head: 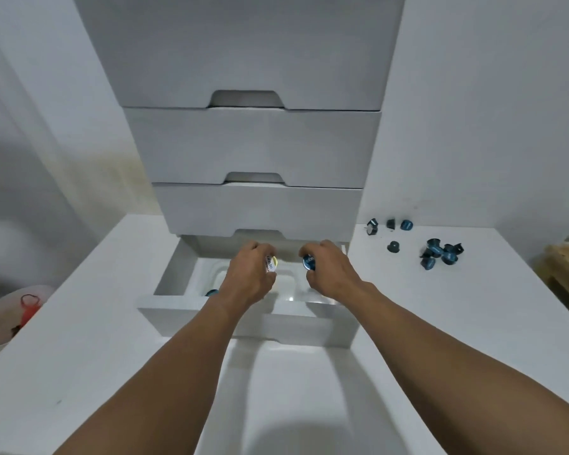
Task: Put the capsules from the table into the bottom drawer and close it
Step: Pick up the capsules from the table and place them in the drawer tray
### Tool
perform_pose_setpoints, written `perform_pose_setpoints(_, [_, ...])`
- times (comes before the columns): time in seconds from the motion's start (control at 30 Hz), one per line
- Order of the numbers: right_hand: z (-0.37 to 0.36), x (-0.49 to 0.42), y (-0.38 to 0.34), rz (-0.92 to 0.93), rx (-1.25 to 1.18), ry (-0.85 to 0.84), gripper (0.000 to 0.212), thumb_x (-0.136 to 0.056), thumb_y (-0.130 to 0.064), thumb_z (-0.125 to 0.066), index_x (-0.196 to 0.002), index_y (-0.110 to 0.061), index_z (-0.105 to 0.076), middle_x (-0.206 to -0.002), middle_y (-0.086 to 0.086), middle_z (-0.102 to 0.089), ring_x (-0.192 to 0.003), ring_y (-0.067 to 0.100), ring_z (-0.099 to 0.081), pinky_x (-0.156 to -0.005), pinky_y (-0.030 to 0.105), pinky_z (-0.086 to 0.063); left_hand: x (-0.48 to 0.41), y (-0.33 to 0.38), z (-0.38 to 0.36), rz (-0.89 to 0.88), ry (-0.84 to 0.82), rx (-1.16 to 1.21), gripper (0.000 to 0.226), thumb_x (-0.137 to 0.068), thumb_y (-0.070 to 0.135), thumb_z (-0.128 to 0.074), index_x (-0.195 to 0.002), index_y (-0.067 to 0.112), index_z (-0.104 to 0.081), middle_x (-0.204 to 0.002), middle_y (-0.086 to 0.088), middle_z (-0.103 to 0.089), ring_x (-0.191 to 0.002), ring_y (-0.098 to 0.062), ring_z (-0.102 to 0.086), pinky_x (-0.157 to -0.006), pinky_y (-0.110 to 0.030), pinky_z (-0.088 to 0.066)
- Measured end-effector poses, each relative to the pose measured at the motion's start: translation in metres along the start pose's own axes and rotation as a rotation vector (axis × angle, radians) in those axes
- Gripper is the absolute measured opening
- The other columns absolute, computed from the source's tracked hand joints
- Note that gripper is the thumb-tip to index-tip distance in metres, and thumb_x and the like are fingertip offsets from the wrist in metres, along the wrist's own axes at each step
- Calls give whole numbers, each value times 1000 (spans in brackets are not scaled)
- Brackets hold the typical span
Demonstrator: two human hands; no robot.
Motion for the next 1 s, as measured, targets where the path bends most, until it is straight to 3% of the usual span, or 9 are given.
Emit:
perform_pose_setpoints(0.1, [-22, -12, -15, -36, -22, 11, 36, -82, -5, -61, -115, -17, -60, -112, 10, -51, -97, 26, -53, -77, 23, -36, -11, -34, 2, -21, -60, 24, 38, -80, 19, -72, -117, 18, -61, -119, -1, -56, -103, -21, -56, -82, -23, -39])
perform_pose_setpoints(0.27, [-58, -22, -9, -107, -10, -40, 42, -83, -12, -64, -123, -18, -57, -116, 9, -56, -102, 27, -57, -81, 24, -40, -25, -69, -15, -19, -132, 51, 42, -78, 22, -73, -118, 18, -61, -119, -4, -60, -108, -22, -56, -90, -30, -43])
perform_pose_setpoints(0.37, [-74, -29, 2, -140, 0, -88, 40, -80, -15, -68, -119, -15, -58, -113, 9, -61, -99, 25, -58, -82, 28, -45, -33, -84, -33, 19, -170, 85, 42, -77, 24, -75, -116, 19, -62, -116, -5, -62, -101, -22, -58, -83, -26, -44])
perform_pose_setpoints(0.7, [-115, -63, 39, -123, -47, -245, 41, -77, -17, -70, -116, -18, -59, -113, 3, -62, -95, 19, -55, -78, 24, -41, -60, -110, -82, 96, -300, 102, 38, -71, 15, -75, -106, 21, -63, -105, -4, -61, -92, -18, -56, -76, -28, -45])
perform_pose_setpoints(0.8, [-129, -66, 44, -74, -26, -297, 42, -77, -15, -69, -118, -15, -60, -116, 6, -62, -101, 23, -56, -82, 25, -41, -63, -111, -99, 58, -366, 62, 43, -70, 12, -77, -110, 19, -63, -106, -9, -60, -92, -20, -55, -77, -25, -42])
perform_pose_setpoints(1.0, [-148, -71, 51, -62, 18, -383, 40, -79, -19, -66, -119, -15, -61, -116, 8, -63, -105, 27, -57, -90, 35, -47, -72, -116, -128, 40, -478, 75, 43, -70, 19, -78, -111, 19, -63, -110, -3, -65, -99, -19, -58, -84, -26, -46])
Point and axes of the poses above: each hand's wrist, its own x-axis away from the middle knuckle, its own z-axis out of the back of the hand, y = z × x, the point moved 10 cm from there along -x, towards the middle knuckle
